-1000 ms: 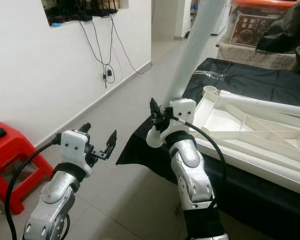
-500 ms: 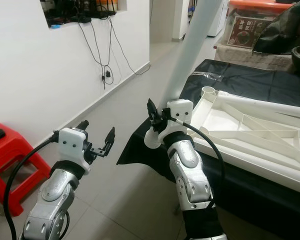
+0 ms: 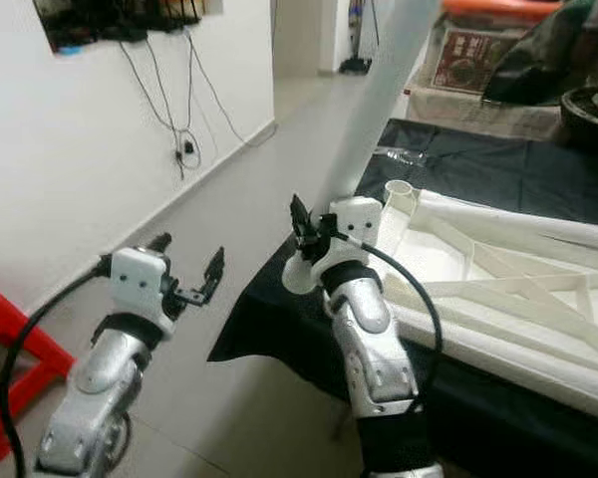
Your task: Building children table
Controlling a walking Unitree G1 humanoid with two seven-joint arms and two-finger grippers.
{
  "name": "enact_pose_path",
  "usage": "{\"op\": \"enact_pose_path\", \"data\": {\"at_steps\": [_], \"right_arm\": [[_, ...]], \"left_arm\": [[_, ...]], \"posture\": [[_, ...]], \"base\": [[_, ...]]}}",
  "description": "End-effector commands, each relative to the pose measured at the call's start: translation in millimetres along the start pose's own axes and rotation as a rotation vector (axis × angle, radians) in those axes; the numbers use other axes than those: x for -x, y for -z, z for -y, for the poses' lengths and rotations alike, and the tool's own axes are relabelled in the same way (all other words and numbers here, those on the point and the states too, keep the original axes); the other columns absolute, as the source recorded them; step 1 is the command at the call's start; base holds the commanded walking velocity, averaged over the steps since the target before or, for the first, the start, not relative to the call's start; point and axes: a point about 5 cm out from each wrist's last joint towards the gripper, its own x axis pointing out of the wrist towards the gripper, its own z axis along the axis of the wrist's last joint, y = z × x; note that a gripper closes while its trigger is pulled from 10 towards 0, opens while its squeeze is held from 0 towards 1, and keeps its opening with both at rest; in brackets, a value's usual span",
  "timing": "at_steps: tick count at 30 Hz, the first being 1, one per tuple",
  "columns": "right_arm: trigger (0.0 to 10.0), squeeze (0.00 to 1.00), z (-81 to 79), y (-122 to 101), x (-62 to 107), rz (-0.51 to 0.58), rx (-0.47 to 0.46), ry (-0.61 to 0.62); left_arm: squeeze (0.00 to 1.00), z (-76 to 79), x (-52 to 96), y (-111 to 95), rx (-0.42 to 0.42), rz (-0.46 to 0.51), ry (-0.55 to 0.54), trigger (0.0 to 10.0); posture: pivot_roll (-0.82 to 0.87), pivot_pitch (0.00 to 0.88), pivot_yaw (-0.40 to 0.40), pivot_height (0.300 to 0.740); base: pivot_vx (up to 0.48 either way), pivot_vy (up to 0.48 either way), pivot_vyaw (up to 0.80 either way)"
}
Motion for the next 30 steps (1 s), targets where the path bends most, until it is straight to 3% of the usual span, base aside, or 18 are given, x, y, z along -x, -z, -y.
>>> {"op": "enact_pose_path", "data": {"at_steps": [1,19,23,26,30], "right_arm": [[10.0,0.0,9.8,-2.5,2.5,0.015,0.01,0.035],[10.0,0.0,18.3,-4.1,0.2,0.011,0.002,0.024],[10.0,0.0,22.7,-5.0,-1.9,-0.003,-0.028,-0.042],[10.0,0.0,30.4,-6.8,-2.4,-0.049,-0.058,-0.192],[10.0,0.0,43.8,-12.0,-2.9,-0.066,-0.095,-0.251]], "left_arm": [[0.0,11.2,-2.7,-4.6,0.018,0.017,0.042,10.0],[0.0,14.2,0.2,-2.0,0.039,0.005,0.049,10.0],[0.0,18.8,5.5,2.8,0.067,-0.019,0.102,10.0],[0.0,22.9,12.9,8.8,0.094,-0.055,0.179,10.0],[0.0,25.7,22.0,10.4,0.138,-0.079,0.261,10.0]], "posture": [[0.03,0.033,-0.011,0.74],[0.03,0.045,-0.016,0.74],[0.03,0.053,-0.017,0.74],[0.04,0.073,-0.018,0.74],[0.04,0.103,-0.015,0.74]], "base": [[0.27,0.0,0.0],[0.06,0.0,0.0],[0.0,0.0,0.0],[0.0,0.0,0.0],[0.0,0.0,0.0]]}}
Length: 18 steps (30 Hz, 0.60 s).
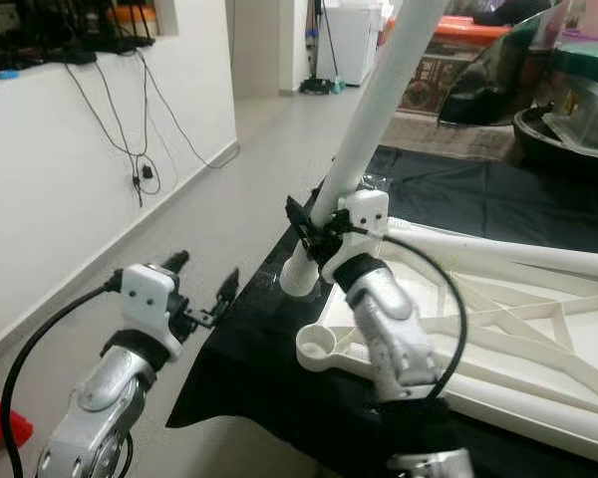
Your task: Building children table
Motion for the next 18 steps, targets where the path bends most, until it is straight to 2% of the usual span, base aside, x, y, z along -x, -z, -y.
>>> {"op": "enact_pose_path", "data": {"at_steps": [1,4,6,8,10,11,12,14,18], "right_arm": [[10.0,0.0,9.2,-5.2,0.9,0.001,-0.043,-0.04],[10.0,0.0,18.7,-8.4,2.3,-0.012,-0.059,-0.072],[10.0,0.0,25.8,-11.7,2.8,-0.027,-0.078,-0.144],[10.0,0.0,25.8,-11.7,2.8,-0.027,-0.078,-0.144],[10.0,0.0,27.5,-15.5,4.9,-0.044,-0.108,-0.273],[10.0,0.0,27.5,-15.5,4.9,-0.044,-0.108,-0.273],[10.0,0.0,26.3,-18.5,7.2,-0.057,-0.134,-0.396],[10.0,0.0,25.4,-19.6,8.2,-0.061,-0.141,-0.436],[10.0,0.0,23.0,-25.8,12.1,-0.09,-0.143,-0.619]], "left_arm": [[0.0,4.8,6.8,0.7,0.044,-0.019,0.07,10.0],[0.0,6.0,14.0,2.0,0.055,-0.035,0.096,10.0],[0.0,9.8,21.0,3.6,0.07,-0.055,0.138,10.0],[0.0,9.8,21.0,3.6,0.07,-0.055,0.138,10.0],[0.0,18.5,30.6,2.8,0.106,-0.076,0.22,10.0],[0.0,18.5,30.6,2.8,0.106,-0.076,0.22,10.0],[0.0,26.0,37.9,1.1,0.141,-0.09,0.282,10.0],[0.0,27.9,40.0,0.5,0.151,-0.095,0.296,10.0],[0.0,32.6,48.8,-1.1,0.186,-0.119,0.36,10.0]], "posture": [[0.04,0.103,-0.015,0.74],[0.05,0.118,-0.015,0.74],[0.06,0.146,-0.012,0.74],[0.06,0.146,-0.012,0.74],[0.07,0.185,-0.005,0.74],[0.07,0.185,-0.005,0.74],[0.09,0.208,0.003,0.74],[0.09,0.208,0.003,0.74],[0.1,0.23,0.014,0.74]], "base": [[0.0,0.0,0.0],[0.0,0.0,0.0],[0.0,0.0,0.0],[0.0,0.0,0.0],[0.0,0.0,0.0],[0.0,0.0,0.0],[0.0,0.0,0.0],[0.0,0.0,0.0],[0.0,0.0,0.0]]}}
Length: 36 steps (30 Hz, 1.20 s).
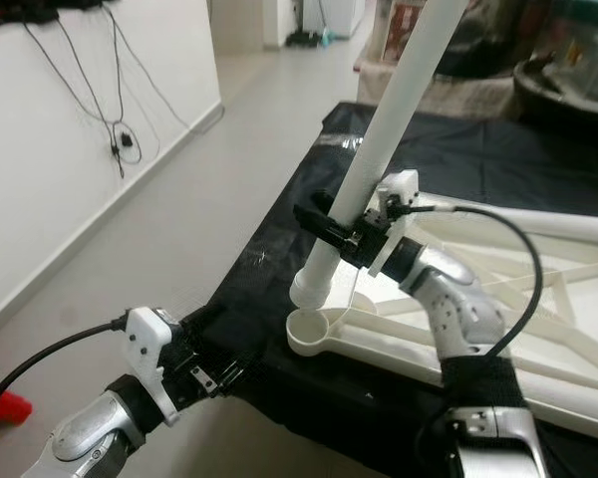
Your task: Building children table
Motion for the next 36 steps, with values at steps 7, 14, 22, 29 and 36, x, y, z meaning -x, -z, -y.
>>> {"op": "enact_pose_path", "data": {"at_steps": [7,14,22,29,36], "right_arm": [[10.0,0.0,-4.3,-2.1,-1.1,-0.054,-0.013,-0.197],[10.0,0.0,-7.0,1.2,-1.4,-0.074,-0.049,-0.299],[10.0,0.0,-9.2,3.1,-5.8,-0.111,-0.034,-0.373],[10.0,0.0,-5.0,5.6,-11.2,-0.15,0.008,-0.368],[10.0,0.0,-0.4,2.3,-12.6,-0.183,0.065,-0.369]], "left_arm": [[0.0,4.1,8.8,1.2,0.015,-0.037,0.024,10.0],[0.0,7.9,11.9,0.1,0.028,-0.048,0.027,10.0],[0.0,8.9,13.7,-0.8,0.034,-0.058,0.033,10.0],[0.0,9.8,13.2,-0.8,0.024,-0.06,0.032,10.0],[0.0,10.0,13.0,-1.3,0.023,-0.061,0.027,10.0]], "posture": [[0.11,0.24,0.013,0.74],[0.11,0.246,0.014,0.74],[0.11,0.246,0.016,0.74],[0.11,0.247,0.013,0.74],[0.11,0.247,0.01,0.74]], "base": [[0.0,0.0,0.0],[0.0,0.0,0.0],[0.0,0.0,0.0],[0.0,0.0,0.0],[0.0,0.0,0.0]]}}
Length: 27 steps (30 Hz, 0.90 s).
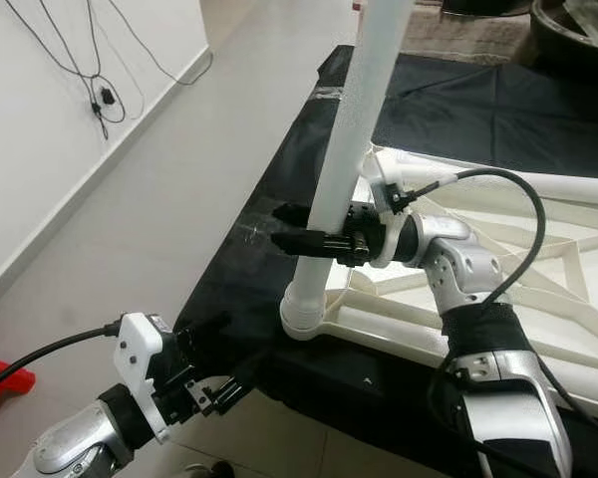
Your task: Building children table
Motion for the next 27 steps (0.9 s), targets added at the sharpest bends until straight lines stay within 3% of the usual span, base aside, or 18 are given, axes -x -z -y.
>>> {"op": "enact_pose_path", "data": {"at_steps": [1,10,18,27], "right_arm": [[10.0,0.0,0.1,10.5,2.1,-0.076,0.005,0.019],[10.0,0.0,-13.6,1.0,-7.2,-0.1,0.106,-0.062],[10.0,0.0,-18.6,5.8,-10.3,-0.12,0.093,-0.1],[10.0,0.0,-23.1,24.5,-16.4,-0.211,0.099,-0.056]], "left_arm": [[0.0,-0.2,2.2,2.8,-0.001,-0.025,-0.008,10.0],[0.0,-2.6,1.2,3.0,-0.003,-0.028,-0.016,10.0],[0.0,-2.8,0.6,3.1,-0.006,-0.028,-0.018,10.0],[0.0,-1.9,-0.3,4.0,-0.012,-0.024,-0.021,10.0]], "posture": [[0.12,0.248,0.008,0.74],[0.11,0.244,0.015,0.74],[0.11,0.238,0.012,0.74],[0.11,0.214,0.008,0.74]], "base": [[0.0,0.0,0.0],[0.0,0.0,0.0],[0.0,0.0,0.0],[0.0,0.0,0.0]]}}
